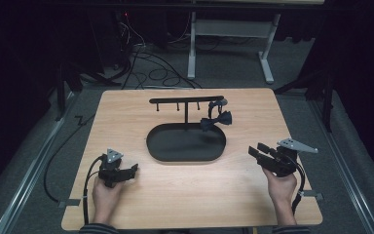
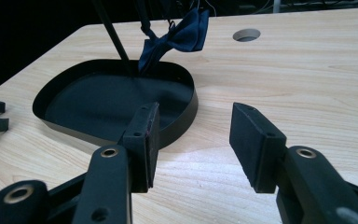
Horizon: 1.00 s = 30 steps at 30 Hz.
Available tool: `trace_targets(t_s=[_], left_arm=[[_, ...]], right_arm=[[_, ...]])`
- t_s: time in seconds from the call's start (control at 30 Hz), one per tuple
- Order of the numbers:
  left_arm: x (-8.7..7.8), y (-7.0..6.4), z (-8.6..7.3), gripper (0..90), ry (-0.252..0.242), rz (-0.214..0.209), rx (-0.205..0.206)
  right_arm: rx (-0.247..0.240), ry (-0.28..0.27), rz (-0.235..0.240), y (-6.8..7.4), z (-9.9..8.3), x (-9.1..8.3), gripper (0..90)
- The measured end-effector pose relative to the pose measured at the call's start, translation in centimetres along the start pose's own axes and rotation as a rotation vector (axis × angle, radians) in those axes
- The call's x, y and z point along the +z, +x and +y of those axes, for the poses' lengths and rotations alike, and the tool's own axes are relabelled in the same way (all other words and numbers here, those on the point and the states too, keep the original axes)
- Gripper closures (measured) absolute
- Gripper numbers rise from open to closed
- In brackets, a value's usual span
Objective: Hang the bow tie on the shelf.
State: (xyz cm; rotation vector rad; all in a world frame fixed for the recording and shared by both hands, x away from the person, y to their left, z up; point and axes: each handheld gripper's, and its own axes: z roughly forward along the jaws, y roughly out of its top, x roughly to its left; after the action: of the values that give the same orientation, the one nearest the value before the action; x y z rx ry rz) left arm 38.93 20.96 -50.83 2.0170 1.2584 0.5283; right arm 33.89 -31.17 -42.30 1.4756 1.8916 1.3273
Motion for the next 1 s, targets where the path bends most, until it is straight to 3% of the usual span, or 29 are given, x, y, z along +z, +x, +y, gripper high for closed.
trace_targets(t_s=[1.0], left_arm=[[0.0,0.0,0.0,21.7,-0.002,0.000,-0.002]], right_arm=[[0.001,0.049,0.005,0.4,-1.1,3.5,54.6]])
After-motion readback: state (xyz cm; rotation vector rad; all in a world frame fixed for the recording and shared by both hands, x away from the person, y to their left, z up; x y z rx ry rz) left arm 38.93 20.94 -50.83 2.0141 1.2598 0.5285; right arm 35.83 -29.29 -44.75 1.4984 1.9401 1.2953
